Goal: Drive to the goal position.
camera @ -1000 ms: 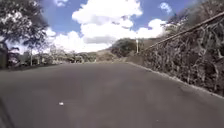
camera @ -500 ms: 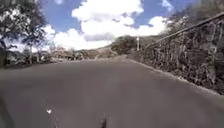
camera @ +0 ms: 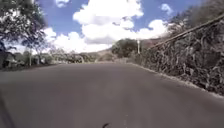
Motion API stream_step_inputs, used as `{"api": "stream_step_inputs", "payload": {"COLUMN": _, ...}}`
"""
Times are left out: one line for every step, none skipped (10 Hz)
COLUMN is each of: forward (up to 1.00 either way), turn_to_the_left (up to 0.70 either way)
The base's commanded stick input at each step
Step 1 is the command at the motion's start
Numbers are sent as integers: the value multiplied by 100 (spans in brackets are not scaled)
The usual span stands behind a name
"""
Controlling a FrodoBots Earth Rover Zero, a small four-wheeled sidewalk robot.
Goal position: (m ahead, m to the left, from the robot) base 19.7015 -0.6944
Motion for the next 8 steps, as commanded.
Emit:
{"api": "stream_step_inputs", "payload": {"forward": 70, "turn_to_the_left": 0}}
{"api": "stream_step_inputs", "payload": {"forward": 70, "turn_to_the_left": 0}}
{"api": "stream_step_inputs", "payload": {"forward": 70, "turn_to_the_left": 0}}
{"api": "stream_step_inputs", "payload": {"forward": 70, "turn_to_the_left": 0}}
{"api": "stream_step_inputs", "payload": {"forward": 70, "turn_to_the_left": 0}}
{"api": "stream_step_inputs", "payload": {"forward": 70, "turn_to_the_left": 0}}
{"api": "stream_step_inputs", "payload": {"forward": 70, "turn_to_the_left": 0}}
{"api": "stream_step_inputs", "payload": {"forward": 70, "turn_to_the_left": 0}}
